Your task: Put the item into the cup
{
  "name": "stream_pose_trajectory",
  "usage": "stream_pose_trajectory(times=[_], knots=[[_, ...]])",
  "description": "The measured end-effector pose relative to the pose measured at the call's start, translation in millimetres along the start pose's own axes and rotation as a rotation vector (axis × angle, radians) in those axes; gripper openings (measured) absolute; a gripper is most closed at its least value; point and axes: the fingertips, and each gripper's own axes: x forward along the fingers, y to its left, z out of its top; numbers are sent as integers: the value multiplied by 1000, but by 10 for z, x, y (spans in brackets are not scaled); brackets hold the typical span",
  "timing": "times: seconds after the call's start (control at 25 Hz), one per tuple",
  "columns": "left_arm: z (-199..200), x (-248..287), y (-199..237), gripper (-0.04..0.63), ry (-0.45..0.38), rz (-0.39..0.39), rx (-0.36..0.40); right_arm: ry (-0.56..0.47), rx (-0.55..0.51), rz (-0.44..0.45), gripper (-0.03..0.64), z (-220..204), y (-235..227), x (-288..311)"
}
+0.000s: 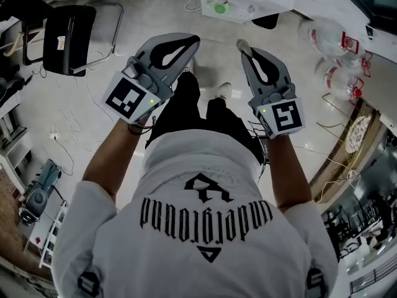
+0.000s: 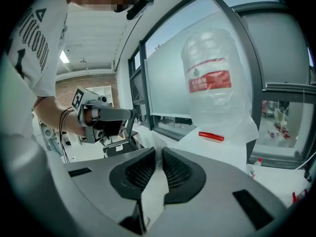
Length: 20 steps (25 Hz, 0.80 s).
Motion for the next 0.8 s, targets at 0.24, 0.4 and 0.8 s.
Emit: stream_pose_trajectory(times=[0.24, 0.4, 0.8], knots=[[-254, 142, 258, 14, 11, 13, 35, 4, -2, -19, 48, -202, -110, 337], [-543, 239, 371, 14, 58, -1, 76, 8, 6, -21, 48, -345, -158, 517], [-1149, 567, 631, 14, 110, -44, 17, 52, 121, -97, 48, -935, -490, 930]])
